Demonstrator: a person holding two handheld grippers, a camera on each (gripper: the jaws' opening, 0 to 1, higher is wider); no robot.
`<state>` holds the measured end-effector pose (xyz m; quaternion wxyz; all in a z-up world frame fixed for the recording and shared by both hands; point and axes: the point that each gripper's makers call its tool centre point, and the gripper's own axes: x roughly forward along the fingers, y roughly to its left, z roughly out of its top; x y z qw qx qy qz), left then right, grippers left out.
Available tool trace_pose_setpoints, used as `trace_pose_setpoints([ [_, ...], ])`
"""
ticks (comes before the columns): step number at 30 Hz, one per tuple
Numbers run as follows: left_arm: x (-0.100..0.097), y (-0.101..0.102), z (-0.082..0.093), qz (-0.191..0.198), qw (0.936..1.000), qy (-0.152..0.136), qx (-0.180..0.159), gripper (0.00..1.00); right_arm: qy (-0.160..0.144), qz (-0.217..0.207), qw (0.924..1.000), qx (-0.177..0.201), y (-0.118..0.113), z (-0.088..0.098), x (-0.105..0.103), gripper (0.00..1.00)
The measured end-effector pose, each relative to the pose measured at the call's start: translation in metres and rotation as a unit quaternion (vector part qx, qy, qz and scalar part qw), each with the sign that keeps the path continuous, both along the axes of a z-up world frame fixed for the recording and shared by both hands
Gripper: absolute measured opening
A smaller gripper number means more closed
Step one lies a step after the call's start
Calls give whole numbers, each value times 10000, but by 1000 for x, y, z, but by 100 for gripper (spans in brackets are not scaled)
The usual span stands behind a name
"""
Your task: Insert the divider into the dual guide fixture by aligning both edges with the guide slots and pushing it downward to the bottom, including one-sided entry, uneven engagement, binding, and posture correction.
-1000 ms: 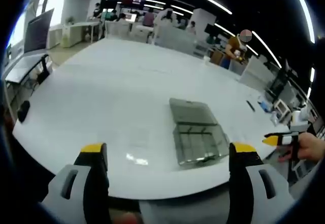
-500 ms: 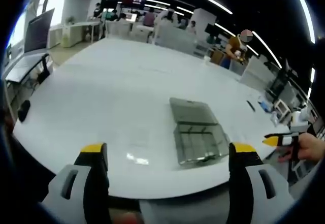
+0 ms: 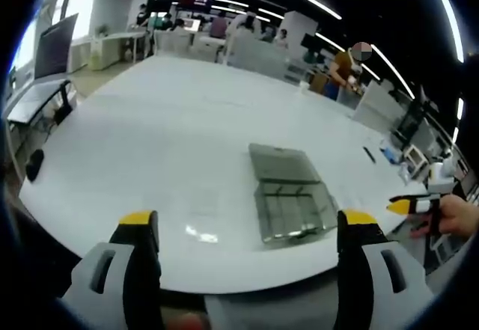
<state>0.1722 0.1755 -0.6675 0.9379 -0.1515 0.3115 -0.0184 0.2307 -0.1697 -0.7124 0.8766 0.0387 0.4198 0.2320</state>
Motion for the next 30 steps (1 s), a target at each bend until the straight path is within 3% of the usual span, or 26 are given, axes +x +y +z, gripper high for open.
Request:
trace_pose_setpoints([
  [30,0,0,-3,-26,10000,4,-89,95,49,46,10000,-27,0,-3,-3,91],
])
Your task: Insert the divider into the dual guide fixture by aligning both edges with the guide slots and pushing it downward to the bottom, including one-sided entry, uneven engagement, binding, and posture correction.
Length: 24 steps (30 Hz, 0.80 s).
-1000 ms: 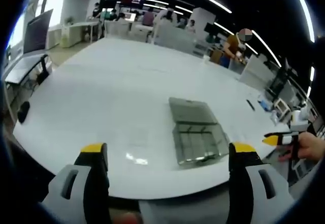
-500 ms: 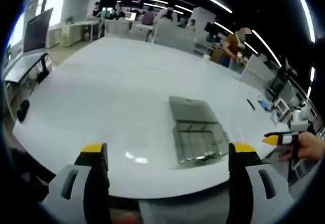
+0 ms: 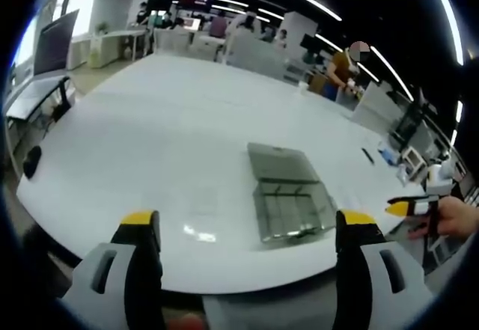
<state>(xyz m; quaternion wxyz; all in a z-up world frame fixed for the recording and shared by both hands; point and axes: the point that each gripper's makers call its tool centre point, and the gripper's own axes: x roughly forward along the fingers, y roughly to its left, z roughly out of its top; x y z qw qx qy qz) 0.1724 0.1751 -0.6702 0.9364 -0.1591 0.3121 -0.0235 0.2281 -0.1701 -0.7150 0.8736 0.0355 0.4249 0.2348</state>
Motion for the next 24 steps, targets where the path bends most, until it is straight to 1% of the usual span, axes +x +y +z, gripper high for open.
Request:
trace_pose_setpoints([
  [9,-1,-4,4,-63,10000,-61,-17,94,-26,5,10000,17,-1,1,-1,90],
  [24,-2,-7,5,-116,9999,-67,-11,92,-31,47,10000,34,-1,4,-1,88],
])
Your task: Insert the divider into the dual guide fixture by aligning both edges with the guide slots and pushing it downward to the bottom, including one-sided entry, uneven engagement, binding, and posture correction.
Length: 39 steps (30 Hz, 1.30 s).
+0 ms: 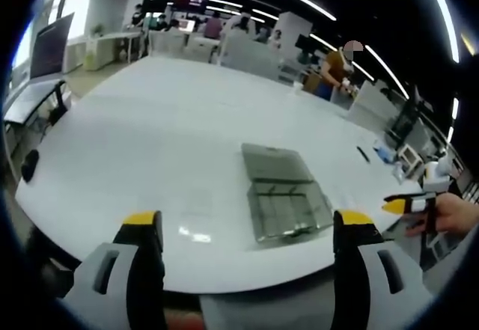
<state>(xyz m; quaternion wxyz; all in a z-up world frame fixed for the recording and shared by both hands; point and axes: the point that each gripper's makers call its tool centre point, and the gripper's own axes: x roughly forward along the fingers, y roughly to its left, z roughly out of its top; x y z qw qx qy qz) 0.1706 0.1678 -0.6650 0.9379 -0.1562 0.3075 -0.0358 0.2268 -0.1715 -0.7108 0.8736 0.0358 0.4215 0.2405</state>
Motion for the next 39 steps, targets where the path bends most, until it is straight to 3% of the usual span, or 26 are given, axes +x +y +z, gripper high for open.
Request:
trace_pose_setpoints([
  [39,3,-4,-3,-52,9998,-30,-173,92,17,103,9999,-11,2,0,-1,83],
])
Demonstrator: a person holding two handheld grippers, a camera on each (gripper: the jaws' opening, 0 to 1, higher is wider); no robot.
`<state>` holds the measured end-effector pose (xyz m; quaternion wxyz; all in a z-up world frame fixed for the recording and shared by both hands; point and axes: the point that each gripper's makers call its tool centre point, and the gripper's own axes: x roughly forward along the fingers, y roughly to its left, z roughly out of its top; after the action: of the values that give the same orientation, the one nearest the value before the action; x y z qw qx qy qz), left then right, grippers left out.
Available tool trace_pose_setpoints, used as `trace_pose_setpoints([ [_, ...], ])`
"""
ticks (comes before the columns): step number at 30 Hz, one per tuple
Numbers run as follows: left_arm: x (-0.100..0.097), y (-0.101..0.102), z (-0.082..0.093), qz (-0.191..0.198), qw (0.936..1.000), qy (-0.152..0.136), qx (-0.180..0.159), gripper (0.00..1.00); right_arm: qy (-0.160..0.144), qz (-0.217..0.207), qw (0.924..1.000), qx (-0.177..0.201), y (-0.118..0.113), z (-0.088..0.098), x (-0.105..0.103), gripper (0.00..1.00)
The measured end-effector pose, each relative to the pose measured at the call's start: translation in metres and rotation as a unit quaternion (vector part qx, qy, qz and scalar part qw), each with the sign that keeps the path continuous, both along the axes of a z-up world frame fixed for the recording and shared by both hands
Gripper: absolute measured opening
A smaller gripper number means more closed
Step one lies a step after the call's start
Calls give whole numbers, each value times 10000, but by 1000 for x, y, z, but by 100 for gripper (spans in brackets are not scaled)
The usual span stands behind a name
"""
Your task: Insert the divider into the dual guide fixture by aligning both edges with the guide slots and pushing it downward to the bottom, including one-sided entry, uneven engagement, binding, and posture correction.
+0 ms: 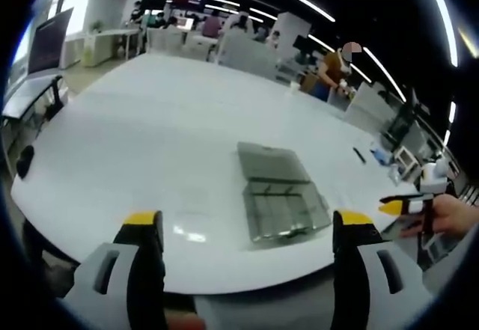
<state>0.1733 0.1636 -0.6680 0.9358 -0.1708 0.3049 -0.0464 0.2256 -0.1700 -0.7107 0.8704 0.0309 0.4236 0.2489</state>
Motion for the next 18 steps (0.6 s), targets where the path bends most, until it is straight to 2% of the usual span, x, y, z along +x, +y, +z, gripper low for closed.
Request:
trace_pose_setpoints([
  [18,3,-9,1,-142,9997,-106,-155,89,-22,-16,10000,20,1,6,2,78],
])
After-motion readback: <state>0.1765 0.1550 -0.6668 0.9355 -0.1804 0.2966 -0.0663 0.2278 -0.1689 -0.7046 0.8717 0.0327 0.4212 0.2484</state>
